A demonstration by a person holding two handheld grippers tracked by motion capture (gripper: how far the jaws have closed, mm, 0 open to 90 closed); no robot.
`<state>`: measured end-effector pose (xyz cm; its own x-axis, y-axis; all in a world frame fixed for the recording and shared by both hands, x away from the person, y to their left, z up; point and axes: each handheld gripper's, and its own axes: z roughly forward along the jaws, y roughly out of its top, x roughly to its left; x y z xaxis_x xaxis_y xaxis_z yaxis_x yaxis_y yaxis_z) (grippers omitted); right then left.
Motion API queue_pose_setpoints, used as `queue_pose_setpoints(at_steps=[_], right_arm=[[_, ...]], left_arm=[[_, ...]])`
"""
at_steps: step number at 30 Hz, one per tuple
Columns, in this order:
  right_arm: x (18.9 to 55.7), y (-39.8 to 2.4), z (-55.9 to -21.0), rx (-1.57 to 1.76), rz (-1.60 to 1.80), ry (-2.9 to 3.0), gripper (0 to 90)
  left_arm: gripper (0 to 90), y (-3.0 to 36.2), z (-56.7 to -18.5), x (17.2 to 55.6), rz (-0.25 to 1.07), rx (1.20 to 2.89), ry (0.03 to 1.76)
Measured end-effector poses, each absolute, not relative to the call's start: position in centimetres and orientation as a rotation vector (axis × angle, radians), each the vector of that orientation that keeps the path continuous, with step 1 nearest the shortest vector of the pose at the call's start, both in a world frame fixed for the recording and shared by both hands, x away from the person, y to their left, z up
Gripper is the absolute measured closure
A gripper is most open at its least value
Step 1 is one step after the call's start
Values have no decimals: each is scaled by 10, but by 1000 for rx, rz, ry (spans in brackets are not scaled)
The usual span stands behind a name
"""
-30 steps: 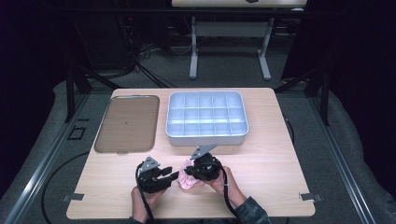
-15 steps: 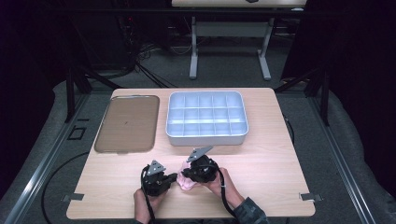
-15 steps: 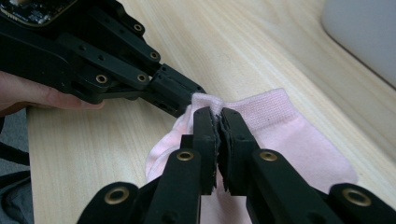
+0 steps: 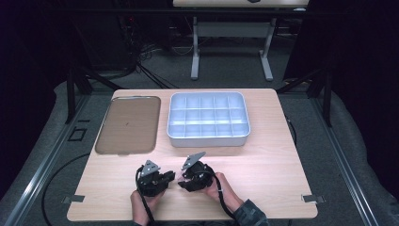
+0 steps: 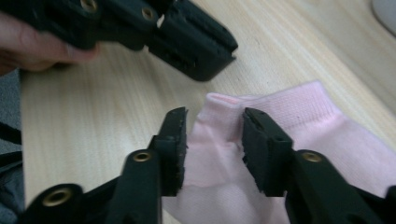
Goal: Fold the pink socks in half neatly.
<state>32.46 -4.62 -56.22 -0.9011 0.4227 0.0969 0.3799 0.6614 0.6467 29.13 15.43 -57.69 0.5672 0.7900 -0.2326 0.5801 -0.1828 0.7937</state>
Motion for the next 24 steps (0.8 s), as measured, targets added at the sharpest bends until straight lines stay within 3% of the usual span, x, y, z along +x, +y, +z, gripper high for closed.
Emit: queue_pose_setpoints(at_steps=[3,5,10,16,24], right_arm=[[320,-60,-549,669,1178,2766,487],[318,-76,-538,703,1272,2712,491],[319,-107,-534,854,1250,2621,560],[319,-101,-555,873,1131,2670,725],[319,-91,-570,825,1066,2721,756]], left_arm=[[799,154,-565,290,303,1863,1086],[790,151,-558,289,314,1864,1058],[772,134,-551,291,300,1898,977],[771,118,-558,296,284,1982,918],[827,115,-579,299,267,2072,887]])
